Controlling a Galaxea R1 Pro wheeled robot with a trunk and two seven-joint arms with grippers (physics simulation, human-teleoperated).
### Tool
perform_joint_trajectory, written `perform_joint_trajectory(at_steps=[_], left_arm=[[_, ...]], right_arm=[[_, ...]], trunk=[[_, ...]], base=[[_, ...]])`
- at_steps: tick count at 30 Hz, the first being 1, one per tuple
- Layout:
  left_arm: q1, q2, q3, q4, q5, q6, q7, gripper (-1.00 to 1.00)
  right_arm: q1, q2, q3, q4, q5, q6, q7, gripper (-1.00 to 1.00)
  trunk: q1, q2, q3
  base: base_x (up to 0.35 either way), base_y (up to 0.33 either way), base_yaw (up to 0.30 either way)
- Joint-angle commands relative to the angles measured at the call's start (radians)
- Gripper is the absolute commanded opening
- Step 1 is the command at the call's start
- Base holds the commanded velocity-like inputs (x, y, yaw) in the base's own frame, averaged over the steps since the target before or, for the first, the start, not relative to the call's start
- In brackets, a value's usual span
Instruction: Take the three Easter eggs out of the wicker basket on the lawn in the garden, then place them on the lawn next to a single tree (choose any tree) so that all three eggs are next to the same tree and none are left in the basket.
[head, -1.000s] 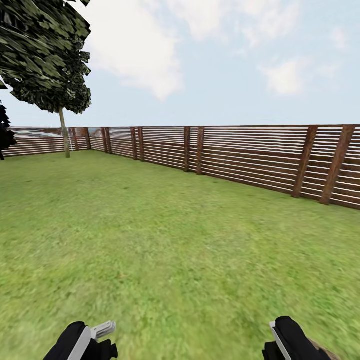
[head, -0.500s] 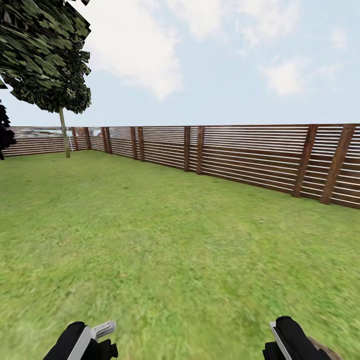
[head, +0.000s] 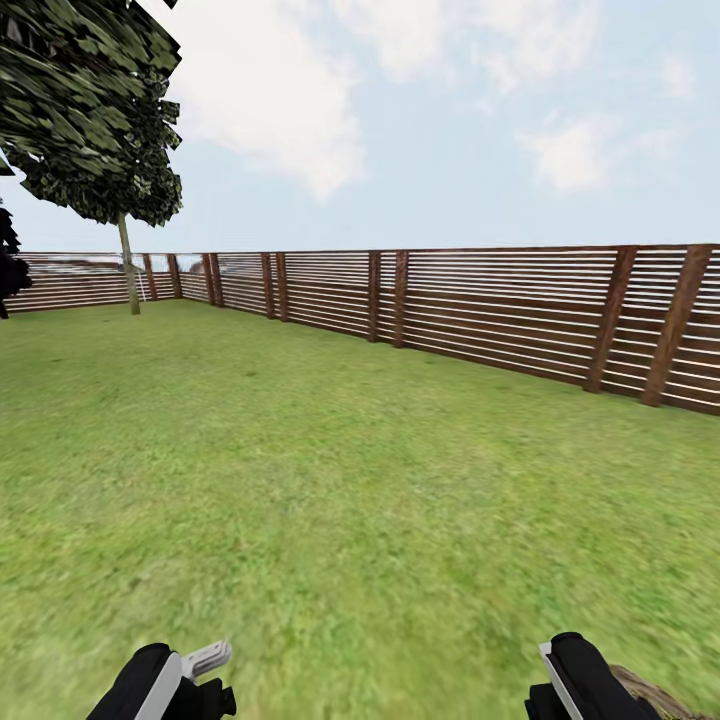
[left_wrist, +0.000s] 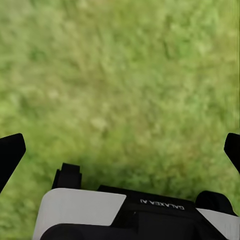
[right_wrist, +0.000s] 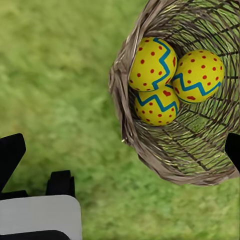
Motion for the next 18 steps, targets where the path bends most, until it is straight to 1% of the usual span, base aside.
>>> perform_joint_trajectory(at_steps=[1,18], left_arm=[[0.000,0.000,0.001,-0.001,0.011,0.004,0.009,1.00],[0.000,0.002,0.002,-0.001,0.011,0.004,0.009,1.00]], right_arm=[[-0.001,0.000,0.001,-0.001,0.007,0.005,0.003,1.00],[-0.001,-0.002,0.000,-0.001,0.007,0.005,0.004,1.00]], trunk=[[0.004,-0.008,-0.004],[0.069,-0.127,-0.058]], base=[[0.000,0.000,0.000],[0.000,0.000,0.000]])
